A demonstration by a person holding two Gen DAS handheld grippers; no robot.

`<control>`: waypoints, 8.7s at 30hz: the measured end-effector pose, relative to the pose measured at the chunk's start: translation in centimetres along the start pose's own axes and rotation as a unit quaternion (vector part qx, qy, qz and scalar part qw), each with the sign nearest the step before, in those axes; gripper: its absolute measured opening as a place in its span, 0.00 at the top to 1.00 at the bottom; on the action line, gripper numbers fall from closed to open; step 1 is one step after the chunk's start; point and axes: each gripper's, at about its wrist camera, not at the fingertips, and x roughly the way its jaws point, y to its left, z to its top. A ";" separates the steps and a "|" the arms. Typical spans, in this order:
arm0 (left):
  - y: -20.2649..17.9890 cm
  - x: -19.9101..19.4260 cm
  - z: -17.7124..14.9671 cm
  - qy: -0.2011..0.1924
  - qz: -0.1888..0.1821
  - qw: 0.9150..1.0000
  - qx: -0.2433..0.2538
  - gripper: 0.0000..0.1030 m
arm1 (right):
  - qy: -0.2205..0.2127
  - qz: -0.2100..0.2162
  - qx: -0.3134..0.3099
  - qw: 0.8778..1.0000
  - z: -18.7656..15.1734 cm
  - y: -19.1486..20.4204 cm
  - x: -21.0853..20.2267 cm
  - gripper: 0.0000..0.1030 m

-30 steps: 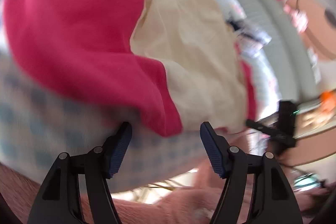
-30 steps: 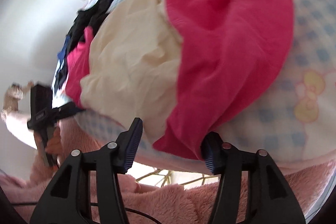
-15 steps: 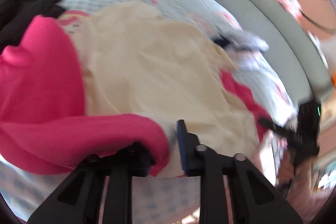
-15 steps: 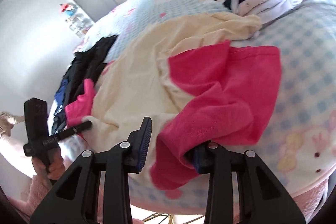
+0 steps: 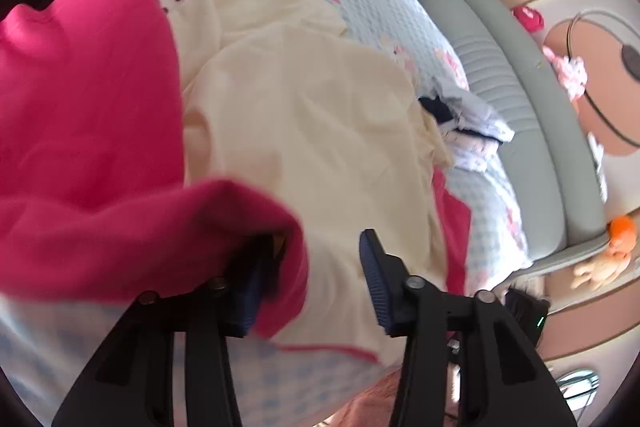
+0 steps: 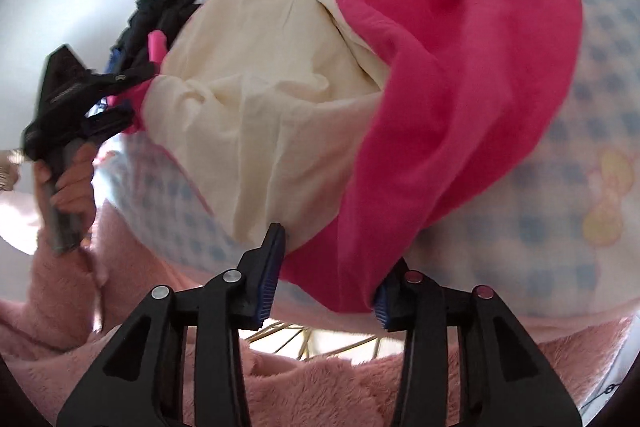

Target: Fold clothes

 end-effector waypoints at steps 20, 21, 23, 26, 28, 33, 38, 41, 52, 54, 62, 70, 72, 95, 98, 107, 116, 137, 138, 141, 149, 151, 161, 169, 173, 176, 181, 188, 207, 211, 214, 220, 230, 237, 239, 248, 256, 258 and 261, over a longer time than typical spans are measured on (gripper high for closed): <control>-8.4 6.3 -3.3 0.071 0.084 0.986 0.121 0.76 | -0.121 -0.050 0.048 0.990 4.4 -1.9 -5.4 0.68; -8.1 5.8 -2.8 0.061 0.075 0.990 0.106 0.80 | -0.107 -0.051 0.048 0.992 3.7 -2.2 -5.2 0.66; -7.3 4.4 -1.5 0.030 0.075 0.993 0.084 0.84 | -0.078 -0.052 0.049 0.994 2.2 -2.8 -4.7 0.64; -7.1 2.4 0.0 -0.026 0.105 0.990 0.089 0.86 | -0.022 -0.016 0.054 0.998 0.7 -3.6 -3.3 0.64; -7.2 1.3 0.6 -0.040 0.104 0.990 0.091 0.86 | -0.004 -0.011 0.043 0.999 0.3 -3.5 -2.6 0.63; -7.3 0.1 -0.2 -0.044 0.076 0.993 0.085 0.86 | 0.005 0.000 0.023 1.000 0.8 -2.2 -0.5 0.63; -6.3 0.2 -2.6 -0.021 0.074 0.994 0.080 0.80 | -0.049 -0.009 0.017 0.999 2.5 -1.1 -0.7 0.68; -5.1 0.5 -3.8 0.005 0.086 0.994 0.073 0.63 | -0.091 -0.027 0.027 0.995 3.4 -1.2 -2.0 0.68; -7.0 0.9 -5.8 0.011 0.091 0.990 0.107 0.85 | -0.167 -0.077 0.052 0.981 3.1 -0.7 -5.9 0.68; -8.3 -0.5 -4.8 -0.031 0.093 0.989 0.114 0.86 | -0.184 -0.088 0.039 0.978 3.1 -0.3 -7.1 0.68; -6.4 -2.4 -1.2 -0.065 0.087 0.992 0.071 0.87 | -0.137 -0.023 0.024 0.990 2.5 -0.9 -7.7 0.66; -2.5 -3.8 -3.5 -0.062 0.058 0.996 0.032 0.79 | -0.070 -0.013 -0.018 0.997 0.5 0.6 -4.6 0.61; -1.7 -3.3 -3.4 -0.041 0.027 0.998 0.026 0.47 | -0.018 -0.006 -0.027 0.999 0.7 0.5 -2.6 0.47; -1.7 -5.7 -2.0 -0.068 -0.070 0.995 -0.018 0.88 | -0.150 0.030 0.091 0.984 5.0 -2.2 -6.9 0.88; -1.2 -3.9 -3.1 -0.036 -0.045 0.998 -0.005 0.84 | -0.129 0.017 0.105 0.986 4.5 -3.1 -5.3 0.86; -2.7 1.2 -4.7 0.017 0.018 0.998 0.051 0.53 | -0.122 0.038 0.105 0.986 2.1 -3.4 -3.8 0.68; -6.2 -0.3 -2.6 -0.015 -0.046 0.995 0.086 0.80 | -0.135 0.054 0.056 0.988 3.7 -2.8 -5.9 0.57; -2.3 -0.6 -3.8 -0.020 -0.003 0.999 0.043 0.68 | -0.084 -0.058 0.020 0.995 2.3 -0.4 -2.9 0.56; -2.5 -0.2 -3.8 -0.016 0.008 0.998 0.054 0.68 | -0.086 -0.062 0.017 0.994 2.5 -0.3 -2.8 0.56; -3.9 0.7 -3.7 -0.005 0.023 0.995 0.098 0.65 | -0.100 -0.068 -0.011 0.993 3.6 0.7 -3.1 0.56; -7.0 2.0 -2.8 0.002 0.054 0.986 0.156 0.52 | -0.112 -0.065 -0.046 0.990 7.0 2.3 -3.1 0.56; -7.8 2.3 -2.6 0.003 0.062 0.984 0.168 0.51 | -0.115 -0.065 -0.041 0.990 7.5 2.4 -3.1 0.56; -7.0 -0.3 0.4 -0.071 0.044 0.992 0.092 0.76 | -0.164 -0.057 0.011 0.985 9.3 1.6 -4.9 0.56; -5.0 1.1 -1.2 -0.028 0.038 0.996 0.080 0.67 | -0.135 -0.066 0.012 0.989 7.6 1.3 -4.0 0.56; -5.6 2.4 -1.5 -0.012 0.029 0.996 0.083 0.47 | -0.128 -0.104 -0.026 0.986 6.7 3.1 -3.6 0.56; -6.6 3.1 -1.5 -0.006 0.043 0.993 0.107 0.50 | -0.128 -0.123 -0.047 0.983 6.5 4.3 -3.4 0.56; -8.1 2.2 -1.9 -0.025 0.063 0.989 0.133 0.86 | -0.118 -0.140 -0.061 0.981 6.4 5.2 -3.0 0.56; -7.6 -2.4 -1.9 -0.064 0.015 0.994 0.084 0.88 | -0.096 -0.146 -0.082 0.981 5.7 5.7 -2.3 0.50; -6.9 -1.7 -4.5 0.007 0.030 0.995 0.093 0.84 | -0.144 -0.026 0.001 0.989 6.0 3.2 -3.4 0.51; -8.0 -0.9 -5.5 0.033 0.031 0.990 0.134 0.50 | -0.128 -0.043 -0.010 0.991 6.4 3.3 -1.8 0.53; -8.9 -0.6 -6.5 0.032 0.062 0.980 0.185 0.50 | -0.114 -0.050 -0.019 0.992 6.3 2.9 -0.7 0.53; -8.6 3.0 -7.1 0.070 0.138 0.961 0.228 0.50 | -0.121 -0.043 -0.017 0.992 6.6 3.1 -0.3 0.85; -8.9 1.0 -5.4 0.025 0.084 0.982 0.168 0.84 | -0.172 -0.061 -0.022 0.983 6.0 3.9 -4.7 0.94; -7.0 -3.0 -2.1 -0.021 -0.083 0.996 0.018 0.85 | -0.153 -0.022 -0.030 0.988 5.7 4.7 -4.5 0.92; -6.7 -3.1 -1.6 -0.025 -0.079 0.997 0.008 0.85 | -0.148 -0.032 -0.033 0.988 5.7 4.9 -3.9 0.92; -5.6 -3.5 -1.4 -0.030 -0.074 0.997 -0.010 0.83 | -0.111 -0.035 -0.003 0.993 7.3 3.3 0.2 0.63; -4.7 -3.9 -3.9 -0.013 0.005 0.999 0.040 0.59 | -0.158 -0.015 0.026 0.987 5.7 3.4 -3.5 0.96; -4.4 -3.5 -4.6 0.000 0.004 0.999 0.047 0.56 | -0.162 -0.004 0.035 0.986 4.7 3.2 -4.6 0.96; -4.9 -1.8 -5.7 0.033 0.005 0.997 0.070 0.45 | -0.167 0.016 0.050 0.985 3.3 3.0 -6.1 0.96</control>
